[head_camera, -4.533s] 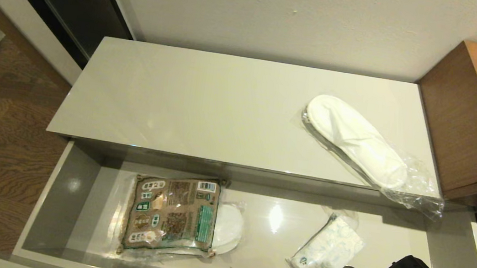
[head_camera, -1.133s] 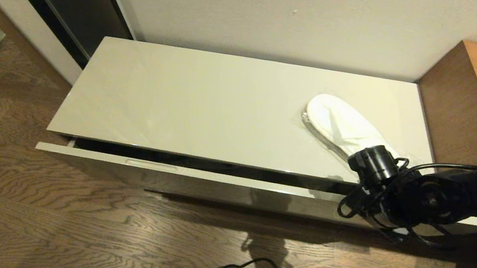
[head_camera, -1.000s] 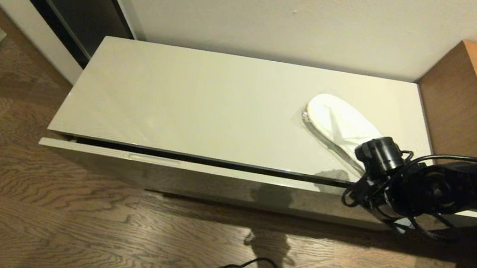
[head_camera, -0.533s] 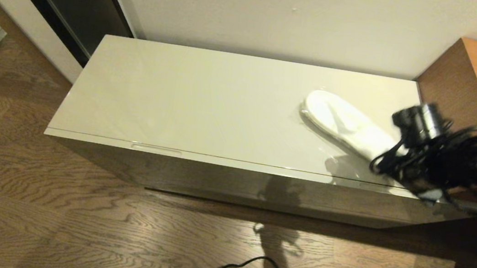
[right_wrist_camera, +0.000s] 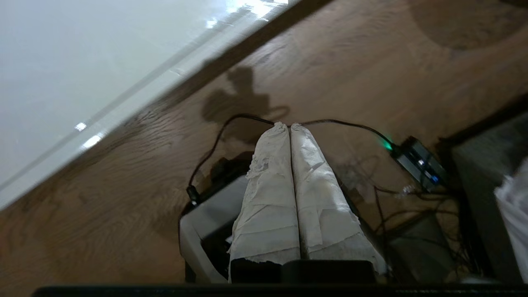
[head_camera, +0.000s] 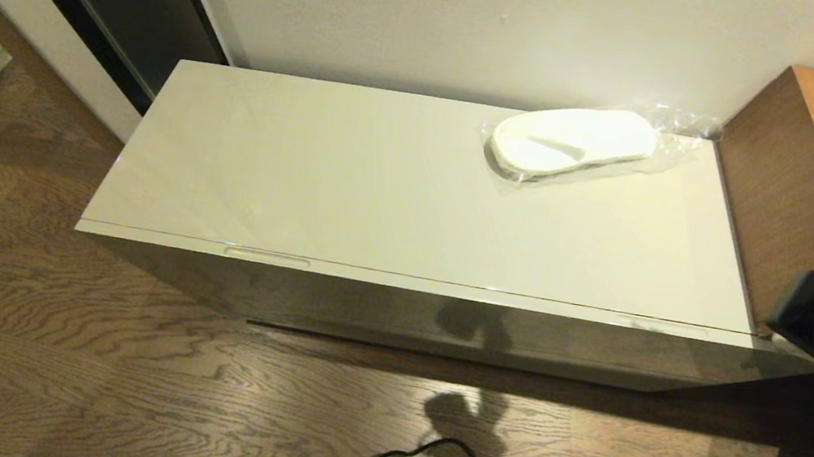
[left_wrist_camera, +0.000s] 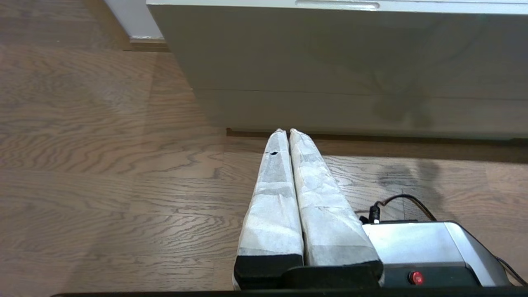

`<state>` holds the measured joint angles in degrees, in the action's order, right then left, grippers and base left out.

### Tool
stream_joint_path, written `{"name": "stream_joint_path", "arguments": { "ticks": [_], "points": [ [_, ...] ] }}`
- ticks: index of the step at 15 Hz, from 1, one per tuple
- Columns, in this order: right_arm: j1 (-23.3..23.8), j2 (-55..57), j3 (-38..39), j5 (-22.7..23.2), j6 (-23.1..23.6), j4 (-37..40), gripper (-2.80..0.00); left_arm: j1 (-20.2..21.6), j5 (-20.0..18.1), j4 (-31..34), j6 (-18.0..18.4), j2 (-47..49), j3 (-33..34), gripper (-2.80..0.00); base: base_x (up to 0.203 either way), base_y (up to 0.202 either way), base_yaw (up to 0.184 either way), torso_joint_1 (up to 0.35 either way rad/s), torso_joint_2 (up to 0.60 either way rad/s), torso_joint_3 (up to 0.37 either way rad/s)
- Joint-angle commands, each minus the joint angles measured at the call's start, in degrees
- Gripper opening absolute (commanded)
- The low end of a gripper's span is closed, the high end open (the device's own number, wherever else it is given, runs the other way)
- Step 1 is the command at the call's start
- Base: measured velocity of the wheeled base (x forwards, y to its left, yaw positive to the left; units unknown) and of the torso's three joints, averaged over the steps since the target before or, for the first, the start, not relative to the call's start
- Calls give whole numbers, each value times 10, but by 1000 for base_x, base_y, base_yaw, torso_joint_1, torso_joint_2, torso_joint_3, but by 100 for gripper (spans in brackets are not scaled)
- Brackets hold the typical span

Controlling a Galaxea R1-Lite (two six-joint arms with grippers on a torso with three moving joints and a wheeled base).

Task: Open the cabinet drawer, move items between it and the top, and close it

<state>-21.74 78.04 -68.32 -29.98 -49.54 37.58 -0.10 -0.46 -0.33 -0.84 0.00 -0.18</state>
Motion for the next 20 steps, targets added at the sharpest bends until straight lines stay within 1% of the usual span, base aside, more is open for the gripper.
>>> {"name": "stream_joint_path", "arguments": {
  "ticks": [1,3,4,5,6,7,8,9,10,11,12,13,14,16,18,19,20],
  "points": [
    [-14,-155,39,1,-34,102,-280,0,0,0,0,1,0,-280,0,0,0,0,0,0],
    [-15,-245,46,2,-63,230,-280,0,0,0,0,1,0,-280,0,0,0,0,0,0],
    [-7,-278,37,3,-69,304,-280,0,0,0,0,1,0,-280,0,0,0,0,0,0],
    [-1,-300,8,3,-67,355,-280,0,0,0,0,1,0,-280,0,0,0,0,0,0],
    [6,-310,-45,3,-59,401,-280,0,0,0,0,1,0,-280,0,0,0,0,0,0],
    [19,-315,-112,4,-47,431,-280,0,0,0,0,1,0,-280,0,0,0,0,0,0],
    [43,-320,-185,9,-23,451,-280,0,0,0,0,1,0,-280,0,0,0,0,0,0],
    [82,-330,-255,25,27,466,-280,0,0,0,0,1,0,-280,0,0,0,0,0,0],
    [139,-351,-300,50,102,476,-280,0,0,0,0,1,0,-280,0,0,0,0,0,0],
    [198,-389,-326,80,187,483,-280,0,0,0,0,1,0,-280,0,0,0,0,0,0],
    [235,-431,-327,103,250,488,-280,0,0,0,0,1,0,-280,0,0,0,0,0,0],
    [254,-461,-306,118,279,491,-280,0,0,0,0,1,0,-280,0,0,0,0,0,0],
    [263,-492,-261,128,299,494,-280,0,0,1,0,1,0,-280,0,0,0,0,0,0],
    [261,-576,-129,141,322,497,-280,0,0,0,0,1,0,-280,0,0,0,0,0,0],
    [256,-626,-35,149,335,499,-280,0,0,0,0,1,0,-280,0,0,0,0,0,0],
    [255,-629,-1,144,333,500,-280,0,0,0,0,1,0,-280,0,0,0,0,0,0],
    [253,-633,25,120,331,475,-280,0,0,0,0,1,0,-280,0,0,0,0,0,0]
  ]
}}
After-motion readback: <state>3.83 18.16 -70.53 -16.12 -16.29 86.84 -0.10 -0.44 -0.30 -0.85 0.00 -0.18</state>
